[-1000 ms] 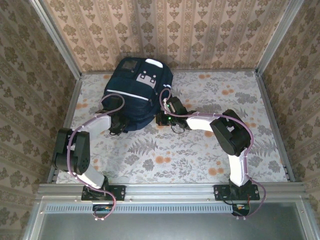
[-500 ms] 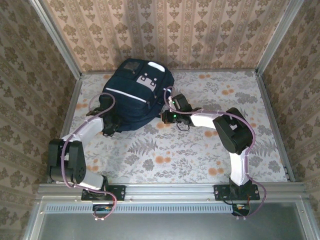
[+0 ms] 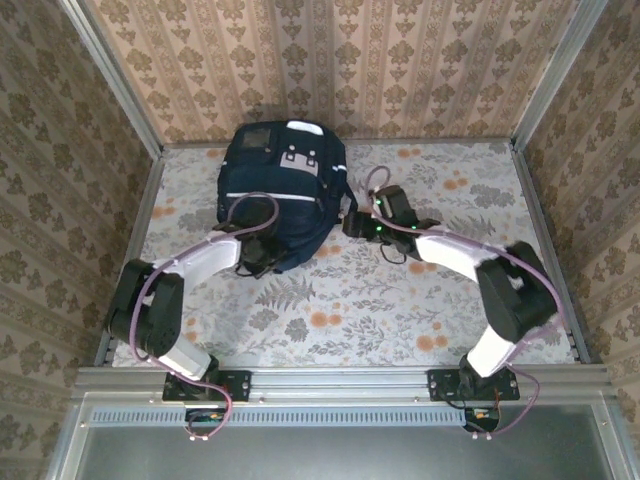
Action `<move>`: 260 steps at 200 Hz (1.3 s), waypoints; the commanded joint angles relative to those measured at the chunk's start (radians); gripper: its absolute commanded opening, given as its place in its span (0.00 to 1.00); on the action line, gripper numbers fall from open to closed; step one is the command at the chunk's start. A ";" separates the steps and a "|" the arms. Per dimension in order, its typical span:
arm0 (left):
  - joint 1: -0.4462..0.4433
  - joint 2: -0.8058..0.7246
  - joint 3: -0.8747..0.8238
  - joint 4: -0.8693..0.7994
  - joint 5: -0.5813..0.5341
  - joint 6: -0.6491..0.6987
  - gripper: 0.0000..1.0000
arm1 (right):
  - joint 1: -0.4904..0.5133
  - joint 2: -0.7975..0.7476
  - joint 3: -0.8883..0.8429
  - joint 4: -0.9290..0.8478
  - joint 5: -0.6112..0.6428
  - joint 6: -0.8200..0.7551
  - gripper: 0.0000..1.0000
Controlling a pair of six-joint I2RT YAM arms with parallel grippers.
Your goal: Pack books, pencil case, and school supplies into a backpack
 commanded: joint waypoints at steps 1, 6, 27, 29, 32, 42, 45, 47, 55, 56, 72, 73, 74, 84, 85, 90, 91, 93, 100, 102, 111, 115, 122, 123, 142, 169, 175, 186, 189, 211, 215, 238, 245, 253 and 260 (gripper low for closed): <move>-0.118 0.022 0.087 0.028 0.130 0.034 0.00 | -0.024 -0.188 -0.065 -0.095 0.289 0.032 0.69; -0.140 0.031 0.100 0.022 0.139 0.028 0.00 | -0.035 -0.233 -0.081 -0.099 0.316 0.030 0.69; -0.224 0.050 0.124 -0.001 0.157 -0.017 0.00 | -0.082 -0.368 -0.137 -0.100 0.372 0.025 0.70; -0.232 0.049 0.125 -0.002 0.157 -0.023 0.00 | -0.088 -0.378 -0.140 -0.100 0.371 0.023 0.70; -0.239 0.049 0.126 -0.006 0.158 -0.031 0.00 | -0.097 -0.391 -0.146 -0.099 0.366 0.021 0.70; -0.260 0.046 0.126 -0.023 0.159 -0.060 0.00 | -0.124 -0.426 -0.159 -0.101 0.345 0.016 0.71; -0.261 0.044 0.124 -0.028 0.161 -0.068 0.00 | -0.132 -0.434 -0.163 -0.103 0.338 0.014 0.71; -0.263 0.041 0.122 -0.029 0.162 -0.075 0.00 | -0.136 -0.438 -0.163 -0.103 0.331 0.012 0.71; -0.270 0.030 0.110 -0.023 0.166 -0.099 0.00 | -0.152 -0.457 -0.169 -0.102 0.307 0.007 0.71; -0.271 0.028 0.108 -0.022 0.166 -0.103 0.00 | -0.153 -0.459 -0.170 -0.102 0.304 0.007 0.71; -0.299 -0.001 0.074 0.019 0.175 -0.178 0.00 | -0.169 -0.489 -0.183 -0.106 0.286 0.001 0.71; -0.301 -0.003 0.073 0.022 0.175 -0.181 0.00 | -0.170 -0.491 -0.183 -0.107 0.285 0.001 0.71; -0.303 -0.005 0.072 0.027 0.175 -0.184 0.00 | -0.171 -0.493 -0.184 -0.108 0.283 0.001 0.71; -0.337 -0.011 0.080 0.038 0.174 -0.195 0.00 | -0.176 -0.512 -0.194 -0.108 0.276 0.000 0.71; -0.339 -0.011 0.084 0.036 0.173 -0.195 0.00 | -0.175 -0.513 -0.195 -0.108 0.276 0.000 0.71; -0.356 -0.007 0.103 0.015 0.171 -0.196 0.00 | -0.175 -0.521 -0.199 -0.110 0.276 0.002 0.71; -0.359 -0.007 0.107 0.011 0.171 -0.196 0.00 | -0.175 -0.524 -0.200 -0.111 0.276 0.002 0.71; -0.366 -0.005 0.114 0.003 0.171 -0.193 0.00 | -0.176 -0.527 -0.201 -0.112 0.275 0.003 0.71; -0.384 0.001 0.139 -0.023 0.175 -0.186 0.01 | -0.179 -0.539 -0.206 -0.115 0.276 0.003 0.71; -0.389 0.001 0.146 -0.030 0.176 -0.185 0.02 | -0.179 -0.541 -0.208 -0.116 0.277 0.004 0.71; -0.407 0.001 0.164 -0.056 0.186 -0.186 0.05 | -0.180 -0.557 -0.214 -0.120 0.275 0.002 0.71; -0.411 -0.003 0.169 -0.065 0.188 -0.188 0.05 | -0.180 -0.564 -0.215 -0.122 0.276 0.001 0.71; -0.422 -0.015 0.170 -0.076 0.191 -0.192 0.07 | -0.181 -0.575 -0.219 -0.123 0.275 -0.003 0.71; -0.423 -0.017 0.170 -0.076 0.191 -0.193 0.07 | -0.182 -0.577 -0.219 -0.123 0.275 -0.004 0.71; -0.440 -0.060 0.161 -0.074 0.199 -0.210 0.29 | -0.183 -0.615 -0.231 -0.116 0.270 -0.027 0.71; -0.467 -0.076 0.158 -0.066 0.243 -0.237 0.66 | -0.187 -0.647 -0.233 -0.130 0.288 -0.038 0.98; -0.472 -0.075 0.159 -0.068 0.250 -0.238 0.71 | -0.188 -0.648 -0.232 -0.133 0.289 -0.038 1.00; -0.473 -0.076 0.155 -0.066 0.269 -0.240 0.81 | -0.187 -0.649 -0.229 -0.139 0.287 -0.038 1.00; -0.473 -0.077 0.151 -0.062 0.277 -0.240 0.83 | -0.187 -0.649 -0.229 -0.138 0.284 -0.037 1.00; -0.468 -0.090 0.155 -0.056 0.302 -0.180 1.00 | -0.190 -0.654 -0.235 -0.139 0.272 -0.047 1.00; -0.464 -0.098 0.159 -0.063 0.295 -0.155 1.00 | -0.190 -0.656 -0.237 -0.140 0.266 -0.052 1.00; -0.413 -0.180 0.190 -0.098 0.226 0.115 1.00 | -0.192 -0.650 -0.220 -0.149 0.219 -0.105 1.00; -0.394 -0.196 0.228 -0.126 0.206 0.265 1.00 | -0.196 -0.642 -0.200 -0.177 0.209 -0.126 1.00; -0.380 -0.200 0.282 -0.203 0.147 0.417 1.00 | -0.196 -0.642 -0.179 -0.203 0.209 -0.153 1.00; -0.361 -0.202 0.322 -0.255 0.086 0.510 1.00 | -0.198 -0.652 -0.173 -0.211 0.215 -0.176 1.00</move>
